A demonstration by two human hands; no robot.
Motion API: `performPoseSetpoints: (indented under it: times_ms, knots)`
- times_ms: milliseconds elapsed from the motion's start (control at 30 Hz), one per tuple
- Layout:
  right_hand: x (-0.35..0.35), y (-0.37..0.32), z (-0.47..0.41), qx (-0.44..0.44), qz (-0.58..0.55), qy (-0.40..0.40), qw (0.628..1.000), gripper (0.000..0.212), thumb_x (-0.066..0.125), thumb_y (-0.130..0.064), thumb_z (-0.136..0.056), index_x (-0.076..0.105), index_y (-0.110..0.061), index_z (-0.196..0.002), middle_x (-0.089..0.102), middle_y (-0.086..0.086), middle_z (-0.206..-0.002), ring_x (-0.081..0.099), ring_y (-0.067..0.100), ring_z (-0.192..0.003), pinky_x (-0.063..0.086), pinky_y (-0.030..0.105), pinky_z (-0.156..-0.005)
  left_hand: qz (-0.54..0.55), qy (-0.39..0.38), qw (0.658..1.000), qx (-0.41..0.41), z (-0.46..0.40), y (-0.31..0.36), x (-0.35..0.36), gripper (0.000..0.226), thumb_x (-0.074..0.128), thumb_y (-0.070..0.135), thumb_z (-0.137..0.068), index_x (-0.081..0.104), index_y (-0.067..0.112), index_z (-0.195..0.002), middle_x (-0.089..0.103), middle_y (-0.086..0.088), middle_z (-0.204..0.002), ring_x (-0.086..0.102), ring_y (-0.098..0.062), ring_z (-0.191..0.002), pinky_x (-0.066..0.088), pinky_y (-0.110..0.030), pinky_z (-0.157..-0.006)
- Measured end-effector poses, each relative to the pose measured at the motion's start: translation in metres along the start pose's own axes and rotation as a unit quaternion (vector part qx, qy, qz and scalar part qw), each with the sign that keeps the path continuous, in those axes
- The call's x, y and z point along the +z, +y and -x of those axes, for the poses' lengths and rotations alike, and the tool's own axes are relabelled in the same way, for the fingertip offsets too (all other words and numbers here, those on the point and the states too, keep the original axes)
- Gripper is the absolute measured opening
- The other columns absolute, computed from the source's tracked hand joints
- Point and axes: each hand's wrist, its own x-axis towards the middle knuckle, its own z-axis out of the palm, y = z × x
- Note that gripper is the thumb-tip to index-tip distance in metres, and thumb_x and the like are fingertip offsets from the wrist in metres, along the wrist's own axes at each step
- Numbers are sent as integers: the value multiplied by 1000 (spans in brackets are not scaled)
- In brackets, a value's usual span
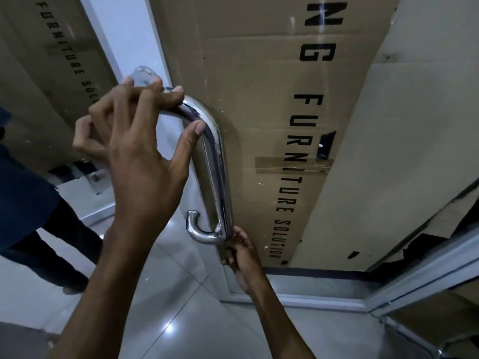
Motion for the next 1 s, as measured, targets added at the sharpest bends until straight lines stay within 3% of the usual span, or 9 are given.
performPoseSetpoints:
  times_ms: [167, 233, 333, 467, 567, 700, 833, 1000]
  knots:
    - [11, 20, -6, 42, -126, 0, 991, 44, 52, -9, -105, 44, 5, -146, 44, -1, -69, 27, 6, -45, 38, 23, -49, 20, -6, 1000, 15, -2, -10, 5, 47, 62, 58, -99, 63, 25, -133, 53, 2, -149, 32, -19, -150, 17, -54, -116]
    - [17, 32, -9, 66, -195, -5, 979, 51, 57, -6, -100, 45, 1, -148, 38, 1, -74, 27, 6, -46, 38, 22, -50, 12, 9, 1000, 27, -1, -11, 7, 44, 64, 56, -99, 65, 26, -131, 55, 3, -146, 34, -20, -148, 17, -51, -113]
    - [29, 48, -10, 84, -293, -13, 952, 62, 73, -5, -83, 52, -12, -140, 34, -3, -67, 28, 7, -47, 38, 22, -50, 15, 18, 999, 44, -2, -14, 9, 42, 62, 56, -100, 66, 25, -129, 57, 3, -144, 36, -19, -149, 19, -49, -114]
    - [54, 60, -9, 82, -358, 15, 930, 24, 61, -1, -87, 69, -11, -107, 26, -3, -62, 29, 8, -48, 36, 21, -49, 59, 3, 996, 64, -4, -24, 16, 43, 60, 55, -102, 65, 22, -129, 56, 0, -145, 37, -24, -149, 30, -63, -115]
    - [72, 66, -8, 73, -404, 29, 912, 18, 55, 2, -90, 66, -12, -96, 24, -2, -69, 31, 8, -49, 36, 22, -48, 70, 11, 995, 72, -5, -27, 20, 43, 58, 57, -102, 65, 23, -129, 55, 0, -146, 37, -24, -149, 32, -64, -113]
    - [89, 73, -12, 69, -441, 37, 894, 17, 57, 3, -87, 60, -11, -78, 25, -2, -65, 34, 10, -50, 38, 23, -48, 94, 16, 992, 79, -5, -31, 24, 46, 57, 58, -102, 65, 21, -129, 55, -4, -146, 39, -27, -148, 36, -64, -111]
    - [93, 75, -12, 58, -446, 49, 892, 18, 59, 1, -86, 54, -12, -75, 26, -2, -66, 35, 10, -51, 37, 22, -48, 118, 5, 990, 79, -5, -33, 26, 48, 59, 56, -102, 66, 17, -129, 54, -8, -145, 38, -30, -148, 35, -62, -113]
    - [66, 65, -6, -5, -500, 60, 864, 16, 52, -5, -97, 65, -14, -99, 37, -3, -69, 35, 7, -43, 34, 21, -39, 112, 40, 987, 105, -5, -36, 28, 42, 61, 55, -101, 50, 29, -132, 57, -7, -143, 42, -30, -144, 29, -59, -118]
